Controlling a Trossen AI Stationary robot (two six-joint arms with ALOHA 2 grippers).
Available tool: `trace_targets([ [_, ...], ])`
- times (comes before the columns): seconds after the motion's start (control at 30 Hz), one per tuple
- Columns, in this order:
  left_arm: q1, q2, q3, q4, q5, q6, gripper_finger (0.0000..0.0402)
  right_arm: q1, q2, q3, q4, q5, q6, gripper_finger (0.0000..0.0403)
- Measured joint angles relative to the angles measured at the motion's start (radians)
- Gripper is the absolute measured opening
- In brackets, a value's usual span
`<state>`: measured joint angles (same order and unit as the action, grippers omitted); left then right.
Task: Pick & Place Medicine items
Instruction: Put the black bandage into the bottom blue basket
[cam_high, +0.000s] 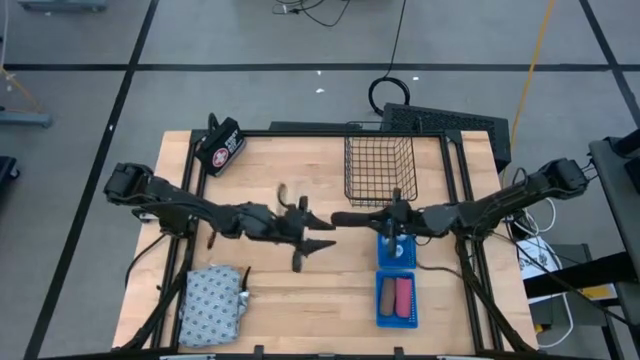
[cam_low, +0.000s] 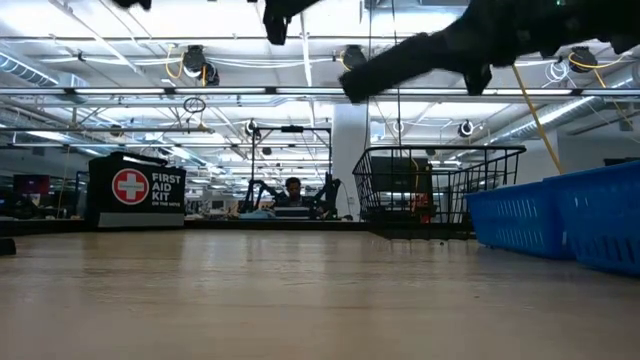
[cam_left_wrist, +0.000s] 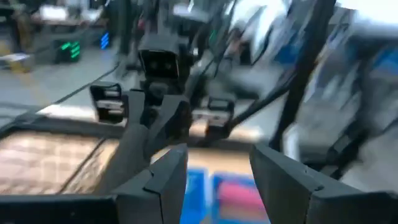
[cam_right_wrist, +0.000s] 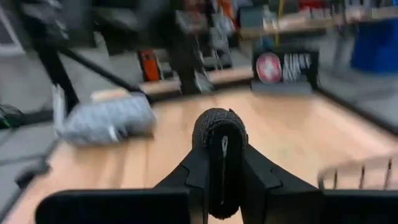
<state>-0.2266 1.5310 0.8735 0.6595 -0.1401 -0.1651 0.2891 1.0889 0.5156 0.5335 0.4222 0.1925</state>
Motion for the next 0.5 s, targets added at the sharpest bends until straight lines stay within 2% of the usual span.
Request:
trace_targets([
  [0.1, 0.042, -0.01, -0.127, 0.29, 0.082, -0.076, 0.0181, 0.03, -0.017, 0.004, 0.066, -0.003, -0.072, 0.0034],
  [0.23, 0.081, -0.028, -0.269, 0.544, 0.088, -0.152, 0.0182, 0.069, -0.024, 0.001, 0.09, -0.004, -0.159, 0.0034],
  [0.37, 0.094, -0.009, -0.32, 0.631, 0.102, -0.205, 0.0182, 0.089, -0.02, 0.005, 0.157, -0.007, -0.209, 0.0034],
  [0.5, 0.071, -0.007, -0.296, 0.576, 0.094, -0.156, 0.0199, 0.083, 0.019, 0.004, 0.25, -0.007, -0.242, 0.0034],
])
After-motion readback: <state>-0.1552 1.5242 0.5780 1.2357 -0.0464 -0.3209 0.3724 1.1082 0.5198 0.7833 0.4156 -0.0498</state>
